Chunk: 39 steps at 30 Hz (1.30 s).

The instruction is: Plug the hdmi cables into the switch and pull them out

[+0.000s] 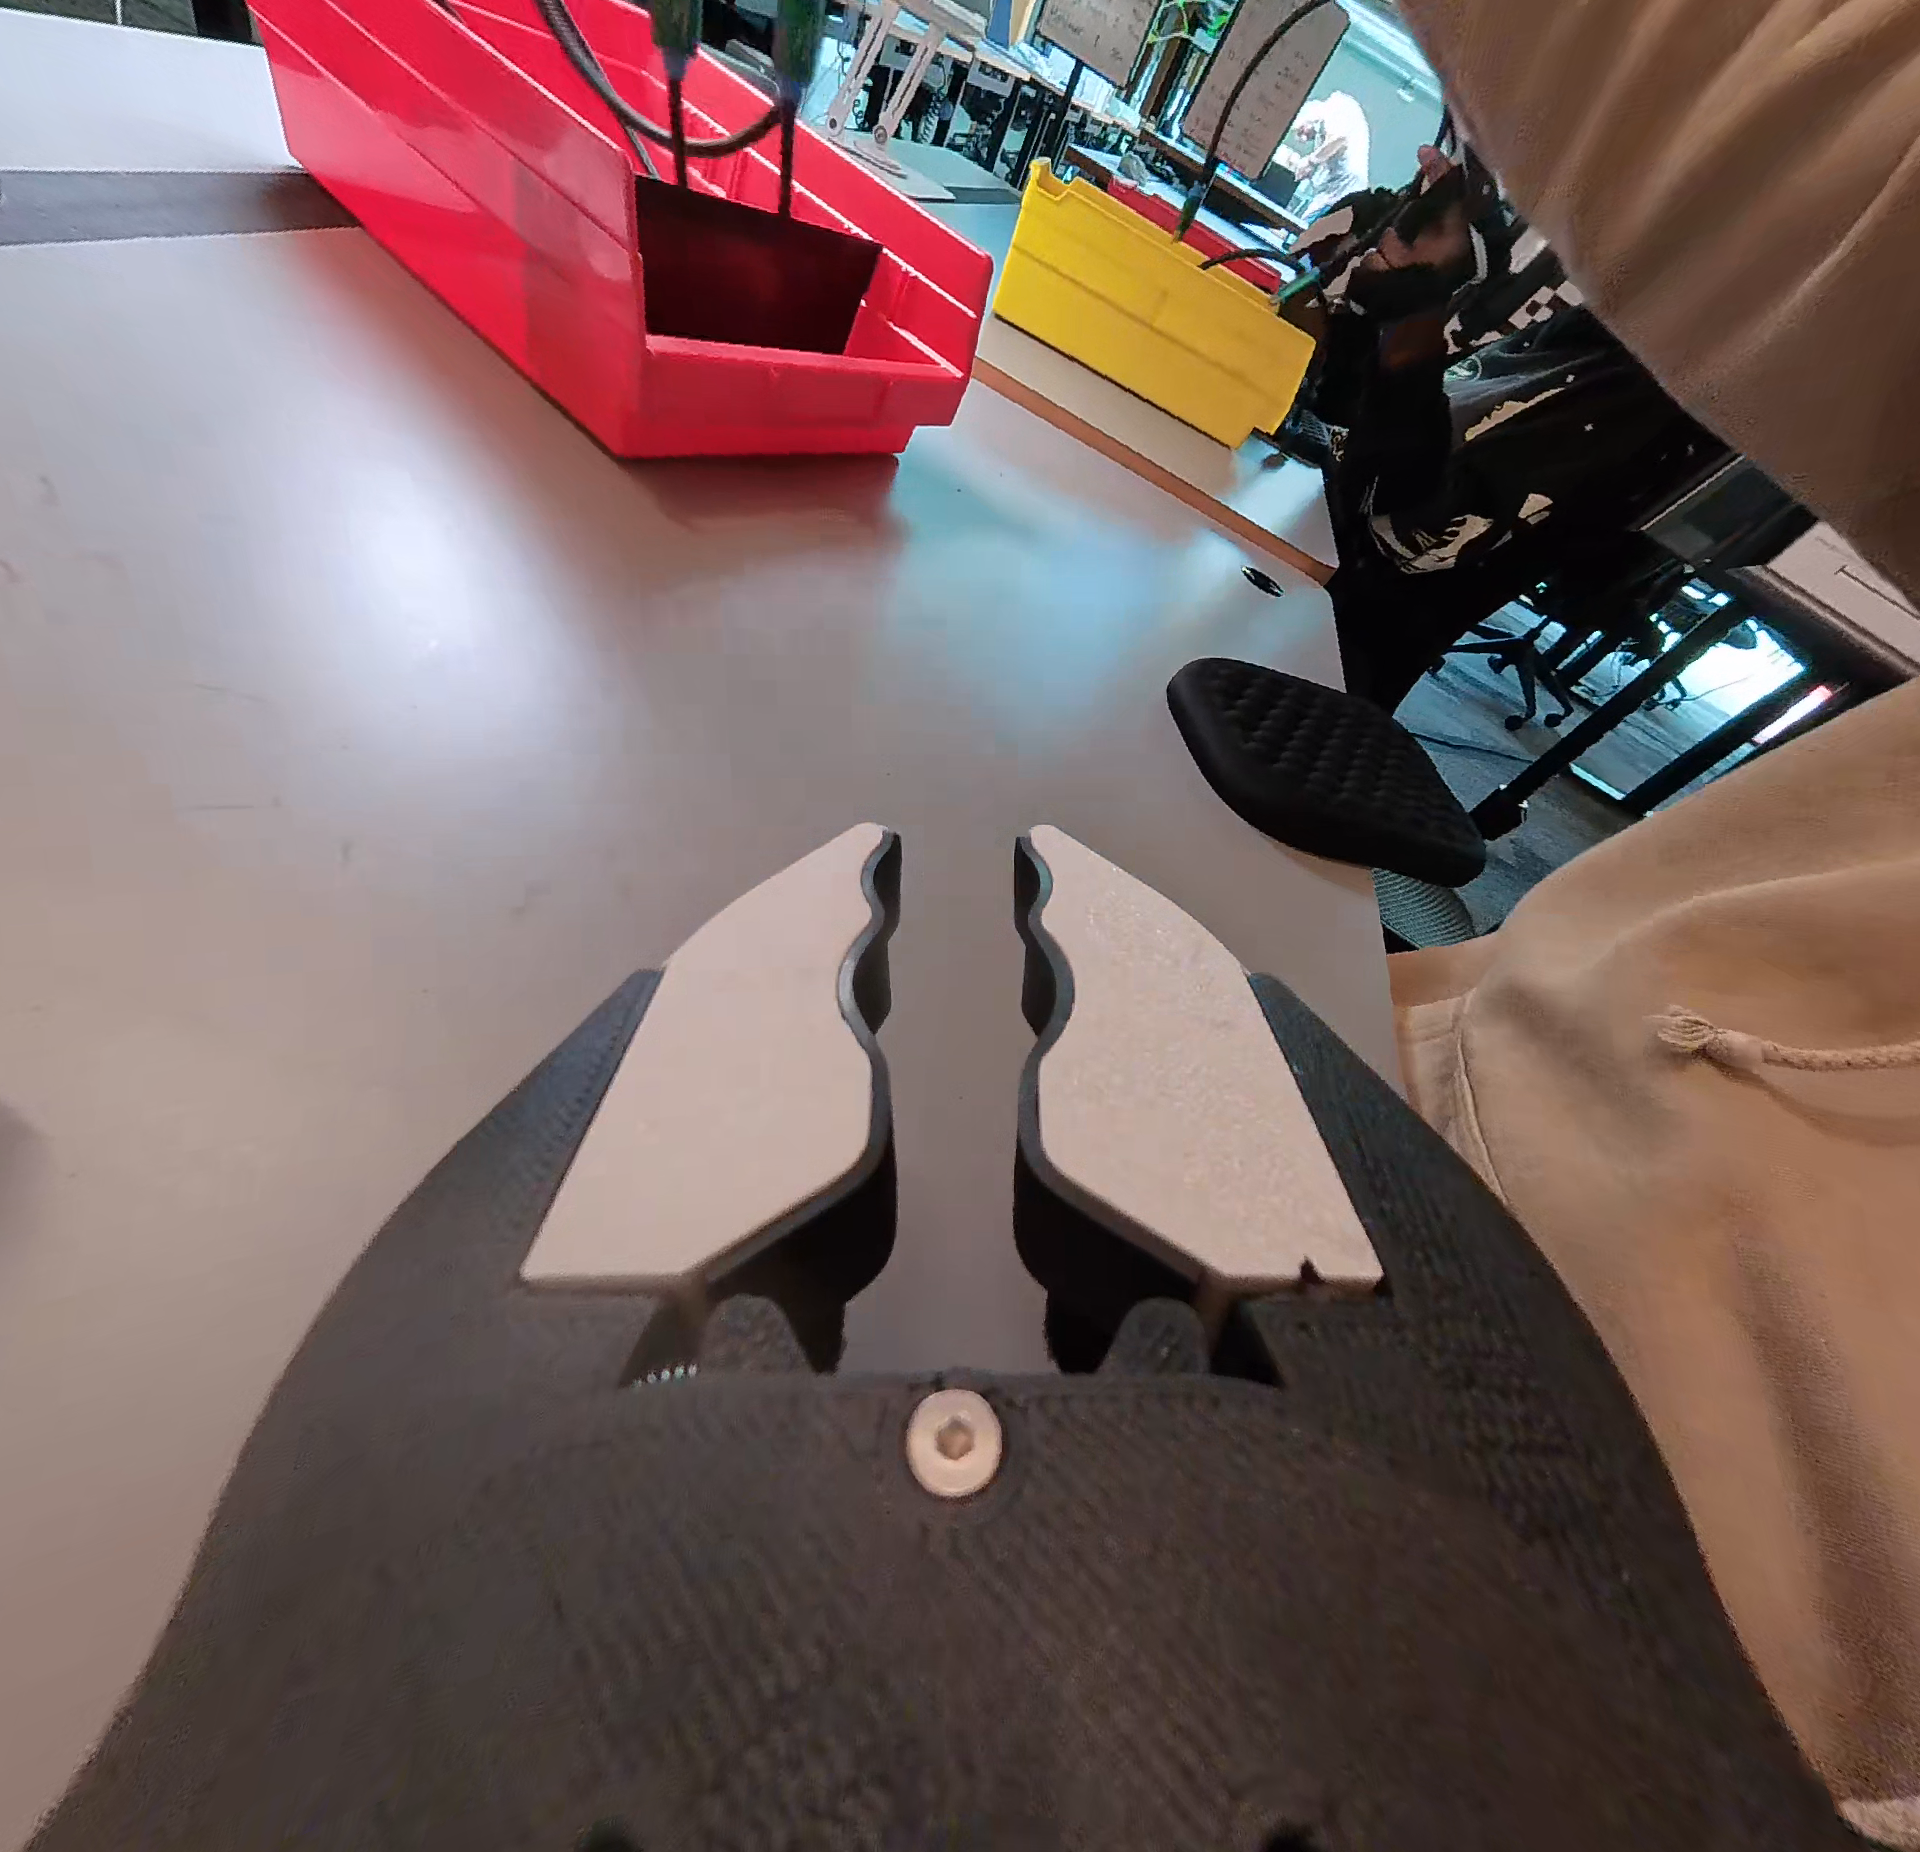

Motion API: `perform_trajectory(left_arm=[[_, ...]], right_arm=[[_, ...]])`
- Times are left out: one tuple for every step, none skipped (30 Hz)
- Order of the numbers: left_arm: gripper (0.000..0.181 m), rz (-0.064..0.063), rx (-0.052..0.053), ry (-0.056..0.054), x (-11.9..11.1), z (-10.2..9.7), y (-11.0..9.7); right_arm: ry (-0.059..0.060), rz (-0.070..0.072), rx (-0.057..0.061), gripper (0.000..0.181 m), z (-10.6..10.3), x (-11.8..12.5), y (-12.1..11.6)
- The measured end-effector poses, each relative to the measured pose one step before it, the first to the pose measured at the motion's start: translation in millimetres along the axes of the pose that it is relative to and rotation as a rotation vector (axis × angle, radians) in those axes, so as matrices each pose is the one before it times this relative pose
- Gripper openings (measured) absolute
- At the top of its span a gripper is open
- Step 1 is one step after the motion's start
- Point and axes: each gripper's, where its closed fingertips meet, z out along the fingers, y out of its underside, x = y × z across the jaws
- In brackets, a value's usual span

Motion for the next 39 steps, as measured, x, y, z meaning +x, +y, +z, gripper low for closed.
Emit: perform_trajectory(left_arm=[[0.021,-0.0050,0.0002,0.0006,-0.58,-0.03,0.20],[0.021,-0.0053,0.0013,0.0010,-0.48,-0.19,0.02],[0.021,-0.0055,0.0019,0.0008,-0.58,-0.22,0.03],[0.021,-0.0055,0.0017,0.0007,-0.55,-0.14,0.05],[0.021,-0.0054,0.0005,0.0009,-0.44,-0.05,0.19],[0.021,-0.0037,-0.0003,0.0009,-0.31,0.10,0.25],[0.021,-0.0016,-0.0004,-0.0002,-0.28,0.05,0.31],[0.021,-0.0004,0.0004,-0.0010,-0.23,-0.13,0.04],[0.021,-0.0002,0.0024,0.0005,0.02,-0.24,-0.12],[0.021,-0.0012,0.0039,0.0010,-0.02,-0.50,-0.54],[0.021,-0.0027,0.0044,0.0013,-0.08,-0.48,-0.47],[0.021,-0.0046,0.0036,0.0024,-0.24,-0.43,-0.39],[0.021,-0.0055,0.0025,0.0023,-0.38,-0.19,-0.31],[0.021,-0.0053,0.0010,0.0014,-0.35,-0.16,-0.07],[0.020,-0.0037,0.0000,0.0001,-0.42,0.00,0.10],[0.020,-0.0007,0.0004,-0.0013,-0.20,-0.04,0.03],[0.020,0.0028,0.0015,-0.0030,0.01,-0.18,-0.17],[0.020,0.0051,0.0024,-0.0040,0.12,-0.32,-0.27],[0.020,0.0055,0.0020,-0.0044,0.04,-0.35,-0.22],[0.020,0.0057,0.0020,-0.0049,-0.01,-0.38,-0.31],[0.020,0.0063,0.0036,-0.0065,-0.17,-0.42,-0.57],[0.020,0.0065,0.0032,-0.0078,-0.25,-0.52,-0.57],[0.020,0.0070,0.0019,-0.0082,-0.41,-0.46,-0.38],[0.020,0.0073,0.0015,-0.0076,-0.40,-0.37,-0.38],[0.020,0.0085,0.0015,-0.0092,-0.65,-0.41,-0.47],[0.020,0.0112,0.0008,-0.0112,-0.89,-0.36,-0.44],[0.020,0.0112,-0.0004,-0.0122,-1.18,-0.26,-0.30],[0.020,0.0093,-0.0003,-0.0114,-1.18,-0.14,-0.22],[0.020,0.0085,0.0014,-0.0095,-0.94,-0.21,-0.55],[0.020,0.0079,0.0037,-0.0124,-1.29,-0.17,-0.72],[0.021,0.0080,0.0042,-0.0177,-2.29,-0.22,-0.77],[0.022,0.0078,0.0042,-0.0223,-2.97,-0.30,-0.68],[0.023,0.0080,0.0045,-0.0248,-3.28,-0.32,-0.61],[0.025,0.0078,0.0037,-0.0241,-3.14,-0.42,-0.38],[0.026,0.0070,0.0044,-0.0233,-3.06,-0.59,-0.65],[0.027,0.0060,0.0061,-0.0212,-2.63,-0.69,-0.90],[0.028,0.0058,0.0060,-0.0193,-2.47,-0.64,-0.93],[0.029,0.0073,0.0043,-0.0207,-2.90,-0.54,-0.93],[0.030,0.0080,0.0007,-0.0218,-3.12,-0.25,-0.29]], right_arm=[[-0.0209,0.0266,0.0184,0.026,11.31,4.36,0.76],[-0.0256,0.0305,0.0221,0.025,9.04,4.21,-0.55],[-0.0371,0.0375,0.0267,0.024,7.51,2.90,-1.84],[-0.0372,0.0375,0.0286,0.024,6.52,2.82,-2.66],[-0.0301,0.0336,0.0236,0.024,5.89,3.09,-2.50],[-0.0312,0.0284,0.0222,0.024,5.64,2.23,-2.26],[-0.0308,0.0286,0.0190,0.024,5.54,1.79,-1.69],[-0.0187,0.0211,0.0140,0.024,5.76,2.45,-0.84],[-0.0072,0.0149,0.0034,0.024,6.08,2.97,0.55],[0.0076,0.0073,-0.0073,0.024,6.24,3.45,1.10],[0.0114,-0.0044,-0.0058,0.025,5.80,1.74,-0.41],[0.0171,-0.0112,-0.0013,0.025,5.15,1.03,-2.36],[0.0282,-0.0123,-0.0122,0.025,4.70,1.28,-2.05],[0.0361,-0.0107,-0.0246,0.025,4.72,1.39,-1.31],[0.0253,-0.0171,-0.0277,0.026,4.38,-1.33,-1.08],[0.0188,-0.0195,-0.0318,0.026,4.02,-3.31,-0.80],[0.0326,-0.0192,-0.0380,0.026,3.20,-2.07,0.06],[0.0394,-0.0240,-0.0346,0.027,2.05,-1.84,0.42],[0.0310,-0.0261,-0.0261,0.029,0.60,-2.85,0.70],[0.0175,-0.0135,-0.0124,0.033,-1.38,-3.99,0.08],[0.0068,-0.0063,0.0086,0.036,-3.86,-5.24,-1.35],[0.0063,-0.0047,0.0282,0.037,-6.45,-5.27,-2.63],[0.0144,0.0036,0.0380,0.041,-8.51,-4.02,-2.76],[0.0085,0.0109,0.0427,0.043,-9.55,-4.52,-1.78],[-0.0022,0.0193,0.0565,0.044,-10.19,-5.82,-1.81],[-0.0040,0.0307,0.0798,0.043,-10.85,-6.11,-3.94],[-0.0037,0.0433,0.0949,0.041,-11.40,-6.62,-5.12],[-0.0017,0.0510,0.1033,0.041,-10.85,-7.32,-5.51],[0.0039,0.0505,0.1156,0.041,-10.08,-8.10,-6.01],[0.0032,0.0494,0.1154,0.041,-8.66,-9.98,-4.92],[0.0013,0.0499,0.0976,0.041,-6.74,-11.73,-1.34],[0.0088,0.0441,0.0782,0.042,-4.56,-11.81,2.43],[0.0215,0.0329,0.0635,0.043,-3.05,-11.23,5.85],[0.0209,0.0157,0.0442,0.045,-2.03,-12.07,9.38],[0.0228,0.0058,0.0240,0.047,-1.61,-11.63,11.49],[0.0165,0.0082,0.0201,0.047,-1.20,-11.57,11.38],[0.0045,0.0103,0.0090,0.048,-0.12,-11.22,11.71],[0.0062,0.0135,0.0023,0.049,0.65,-8.57,10.95],[0.0048,0.0120,0.0138,0.049,1.32,-6.69,8.63]])
